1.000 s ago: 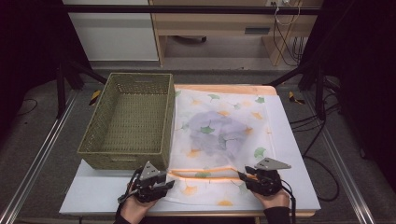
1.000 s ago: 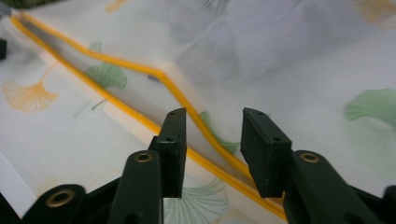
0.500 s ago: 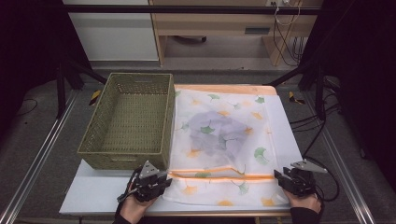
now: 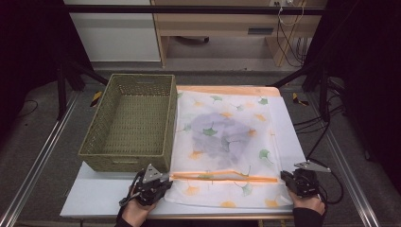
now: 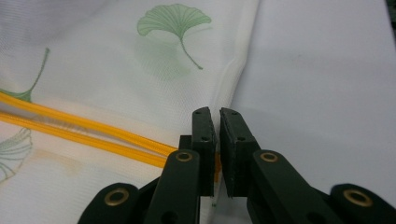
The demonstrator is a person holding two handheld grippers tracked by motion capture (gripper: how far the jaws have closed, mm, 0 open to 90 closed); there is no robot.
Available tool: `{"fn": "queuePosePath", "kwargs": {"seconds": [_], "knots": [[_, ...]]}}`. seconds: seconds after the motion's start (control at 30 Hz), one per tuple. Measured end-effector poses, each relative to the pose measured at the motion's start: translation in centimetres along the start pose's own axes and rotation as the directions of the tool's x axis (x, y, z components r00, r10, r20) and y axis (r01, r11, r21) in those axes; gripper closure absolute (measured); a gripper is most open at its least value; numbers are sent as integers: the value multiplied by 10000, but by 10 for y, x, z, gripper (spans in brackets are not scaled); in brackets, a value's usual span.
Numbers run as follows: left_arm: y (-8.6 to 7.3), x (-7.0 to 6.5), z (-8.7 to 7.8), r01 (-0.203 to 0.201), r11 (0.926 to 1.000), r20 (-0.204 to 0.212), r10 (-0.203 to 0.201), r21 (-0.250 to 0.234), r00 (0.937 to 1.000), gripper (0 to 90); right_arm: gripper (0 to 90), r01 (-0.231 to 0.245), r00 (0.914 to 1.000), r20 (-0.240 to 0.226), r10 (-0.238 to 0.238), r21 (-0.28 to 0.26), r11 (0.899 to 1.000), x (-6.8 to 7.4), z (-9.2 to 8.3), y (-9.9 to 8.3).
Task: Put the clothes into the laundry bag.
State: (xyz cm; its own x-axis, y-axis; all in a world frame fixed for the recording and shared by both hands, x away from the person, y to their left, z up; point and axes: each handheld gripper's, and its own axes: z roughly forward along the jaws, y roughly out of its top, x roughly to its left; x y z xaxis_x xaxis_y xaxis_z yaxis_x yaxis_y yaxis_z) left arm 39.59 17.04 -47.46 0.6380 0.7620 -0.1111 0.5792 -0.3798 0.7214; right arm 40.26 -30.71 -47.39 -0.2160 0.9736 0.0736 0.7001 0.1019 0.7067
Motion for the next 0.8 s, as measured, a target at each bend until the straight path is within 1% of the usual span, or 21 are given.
{"fn": "queuePosePath", "kwargs": {"seconds": [0.07, 0.1, 0.17, 0.2, 0.27, 0.33, 0.37, 0.4, 0.47, 0.53, 0.57, 0.63, 0.67, 0.73, 0.8], "knots": [[-1, -2, 1, -79, 10000, -116, 80, 48, 9999, 867, 843, 3, 10000, 39, -3, 15, 10000, 0, 1, 0], [-1, -2, 1, -175, 9998, -159, 177, 115, 9997, 866, 839, 89, 9999, 131, -89, 50, 9999, 1, 2, 0], [-2, -2, 1, -173, 9998, -205, 175, 84, 9996, 858, 813, 194, 9996, 225, -195, 20, 9998, 2, 2, -1], [-2, -2, 1, -167, 9998, -159, 168, 61, 9997, 848, 789, 228, 9994, 264, -228, 2, 9997, 3, 2, -1], [-3, 0, 1, -174, 9998, -96, 173, -34, 9998, 795, 743, 371, 9990, 253, -366, -180, 9991, 4, 0, -1], [-4, 1, 2, -183, 9998, 16, 183, -101, 9998, 730, 697, 462, 9988, 168, -454, -506, 9977, 6, -3, 1], [-5, 2, 2, -242, 9996, 64, 243, -140, 9997, 701, 674, 480, 9987, 202, -468, -651, 9967, 9, -5, 2], [-5, 2, 3, -261, 9996, 90, 263, -140, 9996, 672, 660, 620, 9980, 181, -607, -841, 9945, 10, -6, 3], [-6, 1, 2, -300, 9994, 130, 302, -170, 9995, 655, 629, 629, 9979, -62, -641, -1184, 9910, 15, -9, 6], [-6, 0, 2, -352, 9993, 180, 354, -144, 9992, 651, 613, 715, 9965, -334, -771, -1435, 9871, 21, -11, 9], [-7, -1, 2, -355, 9993, 170, 358, -134, 9992, 653, 608, 695, 9955, -531, -784, -1526, 9859, 24, -12, 11], [-8, -2, 1, -428, 9990, 195, 430, -127, 9989, 663, 593, 794, 9927, -752, -940, -1776, 9809, 30, -13, 14], [-9, -2, 1, -409, 9991, 216, 412, -141, 9989, 663, 587, 738, 9915, -916, -923, -1879, 9794, 33, -13, 15], [-9, -1, 0, -459, 9988, 253, 463, -151, 9986, 670, 576, 581, 9892, -1207, -829, -1961, 9789, 39, -13, 17], [-10, -1, -1, -423, 9990, 251, 426, -131, 9988, 687, 568, 652, 9869, -1318, -934, -2040, 9768, 44, -13, 18]]}}
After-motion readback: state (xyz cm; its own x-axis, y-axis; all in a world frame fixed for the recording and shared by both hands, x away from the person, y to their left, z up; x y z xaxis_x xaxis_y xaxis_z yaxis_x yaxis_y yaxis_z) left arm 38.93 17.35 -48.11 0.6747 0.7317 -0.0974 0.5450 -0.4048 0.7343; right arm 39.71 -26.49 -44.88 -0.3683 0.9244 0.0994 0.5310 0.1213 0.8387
